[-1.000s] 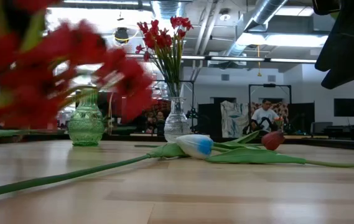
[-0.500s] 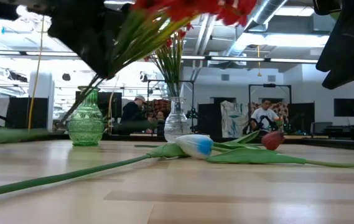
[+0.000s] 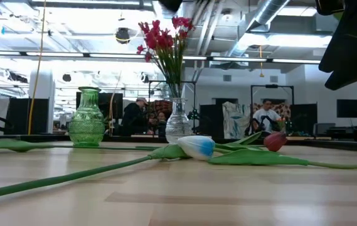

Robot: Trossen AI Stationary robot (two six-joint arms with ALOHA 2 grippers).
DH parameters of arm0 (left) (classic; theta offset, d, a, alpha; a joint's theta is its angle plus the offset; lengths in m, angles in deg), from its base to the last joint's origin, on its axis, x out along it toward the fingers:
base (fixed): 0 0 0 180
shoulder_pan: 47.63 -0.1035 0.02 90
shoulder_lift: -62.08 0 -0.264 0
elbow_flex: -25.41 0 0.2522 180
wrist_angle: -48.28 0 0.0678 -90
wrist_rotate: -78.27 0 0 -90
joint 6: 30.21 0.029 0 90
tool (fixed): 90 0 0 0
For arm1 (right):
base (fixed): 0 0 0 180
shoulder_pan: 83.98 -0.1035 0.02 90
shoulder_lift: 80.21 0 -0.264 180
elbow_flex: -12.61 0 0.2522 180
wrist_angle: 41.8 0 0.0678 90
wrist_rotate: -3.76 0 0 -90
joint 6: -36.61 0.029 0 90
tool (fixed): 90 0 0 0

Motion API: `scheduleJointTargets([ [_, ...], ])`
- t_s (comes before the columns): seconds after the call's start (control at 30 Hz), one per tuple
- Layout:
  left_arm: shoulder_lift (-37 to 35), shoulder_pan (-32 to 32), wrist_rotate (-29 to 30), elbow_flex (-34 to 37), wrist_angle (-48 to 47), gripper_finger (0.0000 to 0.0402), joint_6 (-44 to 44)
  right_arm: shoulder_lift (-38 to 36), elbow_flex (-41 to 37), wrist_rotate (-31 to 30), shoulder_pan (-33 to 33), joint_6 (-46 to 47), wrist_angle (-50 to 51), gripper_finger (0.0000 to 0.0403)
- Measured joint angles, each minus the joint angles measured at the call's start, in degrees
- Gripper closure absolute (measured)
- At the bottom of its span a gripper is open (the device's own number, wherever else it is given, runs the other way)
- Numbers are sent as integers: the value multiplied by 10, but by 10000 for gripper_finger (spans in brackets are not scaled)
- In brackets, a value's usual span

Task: Sort flowers into vase by color
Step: Put the red flowers into the transparent vase

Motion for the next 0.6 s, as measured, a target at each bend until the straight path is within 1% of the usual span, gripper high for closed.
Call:
scheduleJointTargets([
  [0.07,0,-3,21,4,57,401,11,0,0,0,0,0,0,207],
  [0.13,0,-6,57,19,115,401,18,0,0,0,0,0,0,207],
  [0.23,1,-7,128,41,192,401,49,0,0,0,0,0,0,207],
  [0.3,1,-8,181,58,258,401,84,0,0,0,0,0,0,207],
  [0.37,1,-11,220,81,324,401,126,0,0,0,0,0,0,207],
  [0.43,1,-17,236,105,402,401,179,0,0,0,0,0,0,207],
  [0.5,1,-30,239,125,480,401,227,0,0,-1,0,0,0,207],
  [0.6,0,-58,240,154,552,401,267,0,0,-3,0,0,0,207],
])
